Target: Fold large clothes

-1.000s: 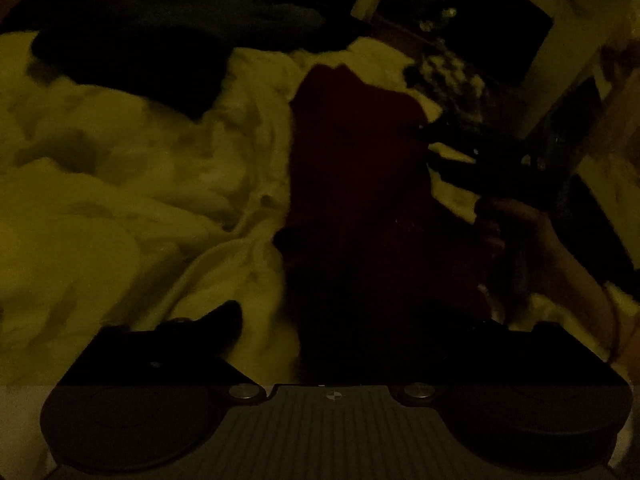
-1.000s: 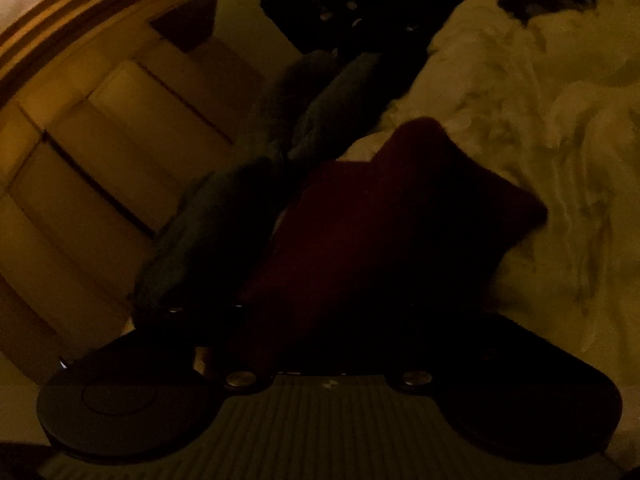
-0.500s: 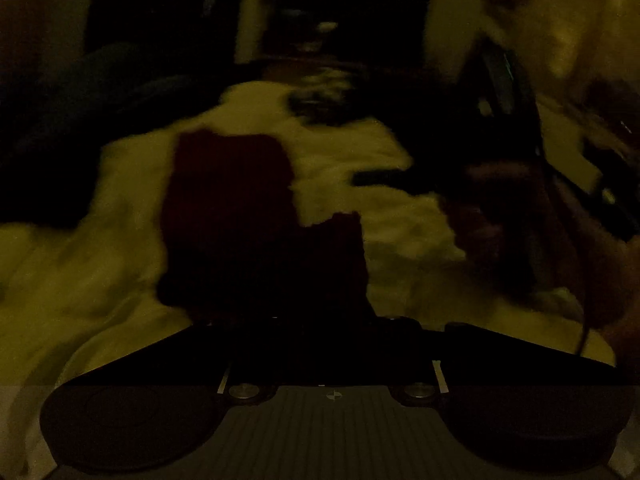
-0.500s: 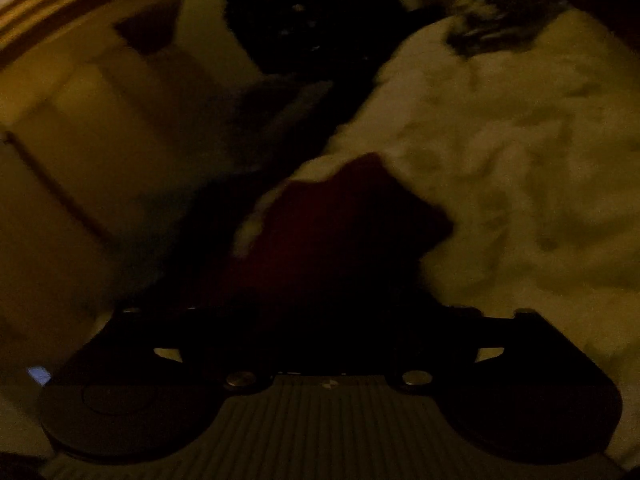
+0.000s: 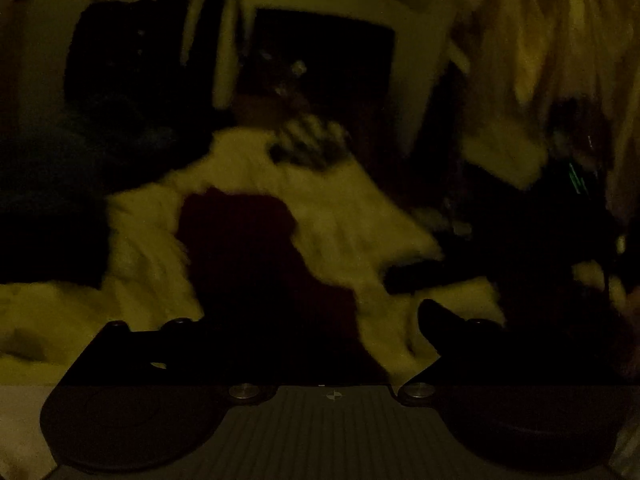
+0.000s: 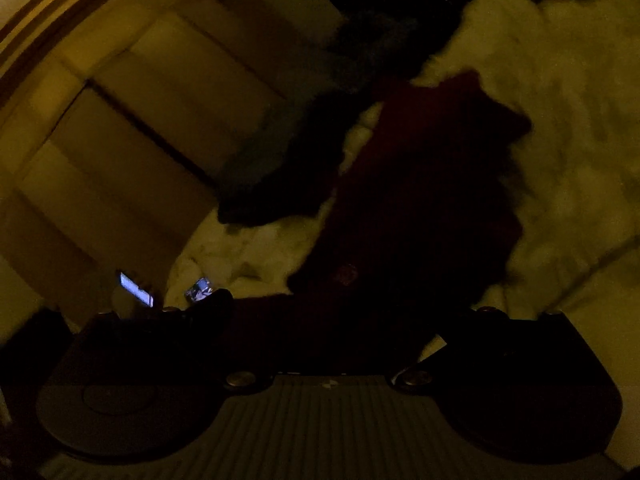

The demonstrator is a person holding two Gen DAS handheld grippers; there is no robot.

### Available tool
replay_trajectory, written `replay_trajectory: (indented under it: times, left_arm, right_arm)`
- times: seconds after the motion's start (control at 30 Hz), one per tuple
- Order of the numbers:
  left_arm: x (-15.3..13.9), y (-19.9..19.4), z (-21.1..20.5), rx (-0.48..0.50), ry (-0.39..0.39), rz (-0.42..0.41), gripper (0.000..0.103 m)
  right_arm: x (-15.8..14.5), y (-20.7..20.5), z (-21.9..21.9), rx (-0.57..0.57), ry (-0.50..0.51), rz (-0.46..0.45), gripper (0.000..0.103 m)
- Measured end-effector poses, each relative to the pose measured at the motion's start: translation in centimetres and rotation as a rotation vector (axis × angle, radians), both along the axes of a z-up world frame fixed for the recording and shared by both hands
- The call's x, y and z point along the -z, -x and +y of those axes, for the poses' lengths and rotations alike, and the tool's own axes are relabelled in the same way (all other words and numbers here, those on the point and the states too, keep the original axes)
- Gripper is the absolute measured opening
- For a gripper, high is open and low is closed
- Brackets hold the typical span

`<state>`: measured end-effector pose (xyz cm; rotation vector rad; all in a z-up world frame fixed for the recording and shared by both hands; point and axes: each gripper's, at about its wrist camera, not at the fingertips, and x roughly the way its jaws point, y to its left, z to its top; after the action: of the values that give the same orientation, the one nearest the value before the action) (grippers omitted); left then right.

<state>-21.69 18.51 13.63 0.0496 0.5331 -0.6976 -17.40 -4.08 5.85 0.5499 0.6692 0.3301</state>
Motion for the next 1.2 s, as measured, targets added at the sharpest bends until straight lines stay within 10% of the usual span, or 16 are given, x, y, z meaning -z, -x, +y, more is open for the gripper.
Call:
replay_trajectory:
  times: [0.2, 0.5, 0.8, 1.2]
  left_arm:
    - [-1.1, -7.4, 2.9, -0.273, 0.141, 0.041, 0.103]
    - [6.6, -21.5, -3.3, -0.313, 0.104, 0.322, 0.103]
    - [11.6, -21.1, -6.5, -0.235, 0.032, 0.361, 0.102]
    - [12.8, -21.7, -5.0, -0.236, 0.188, 0.390, 0.077]
  right_arm:
    - [-0.3, -0.3, 3.8, -0.142, 0.249, -0.051, 0.102]
    - [1.9, 2.5, 12.6, -0.367, 0.741, -0.254, 0.102]
    - [5.5, -1.5, 10.3, -0.266, 0.632, -0.126, 0.098]
    - [5.0, -0.6, 10.4, -0.281, 0.634, -0.205, 0.041]
